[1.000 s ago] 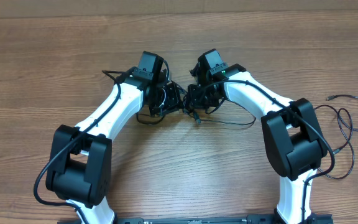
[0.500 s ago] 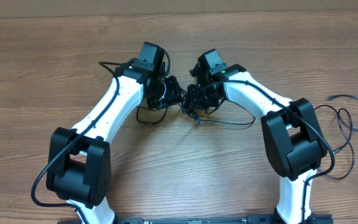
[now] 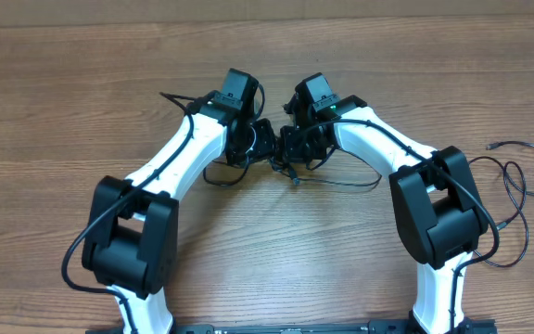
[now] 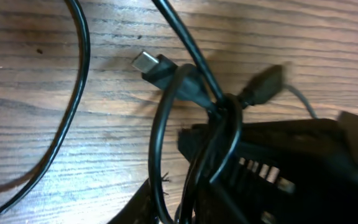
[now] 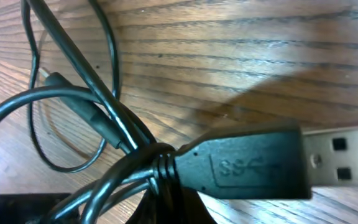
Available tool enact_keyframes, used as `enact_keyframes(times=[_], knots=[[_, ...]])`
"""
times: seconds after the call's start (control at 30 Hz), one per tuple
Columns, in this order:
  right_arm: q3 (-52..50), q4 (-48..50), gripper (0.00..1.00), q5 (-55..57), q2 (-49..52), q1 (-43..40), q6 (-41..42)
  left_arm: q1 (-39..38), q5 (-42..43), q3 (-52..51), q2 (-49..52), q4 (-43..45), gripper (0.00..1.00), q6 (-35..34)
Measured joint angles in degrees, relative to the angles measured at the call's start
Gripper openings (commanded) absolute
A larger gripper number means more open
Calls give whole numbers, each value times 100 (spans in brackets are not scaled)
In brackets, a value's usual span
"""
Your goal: Untangle cables
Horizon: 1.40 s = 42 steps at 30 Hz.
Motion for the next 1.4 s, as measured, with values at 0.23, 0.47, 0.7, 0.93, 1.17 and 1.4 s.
enact_keyframes(times=[0.23, 0.47, 0.7, 0.93, 1.17, 1.4], knots=[[0, -9, 4, -52, 11, 33, -7, 81, 2, 42, 13, -267, 4, 57], [0, -7, 4, -140, 11, 201, 48, 365, 173, 79, 13, -909, 4, 542], [2, -33, 4, -98, 11, 264, 424, 826, 1032, 85, 90, -1285, 4, 1580], [7, -42, 4, -229, 9, 369, 566, 1185, 1414, 85, 195, -1786, 4, 2129], [11, -31, 4, -282, 9, 470, 625, 1209, 614, 98, 195, -2138, 4, 1521], [11, -35, 4, -293, 9, 470, 625, 1209, 289, 120, 195, -2312, 4, 1115]])
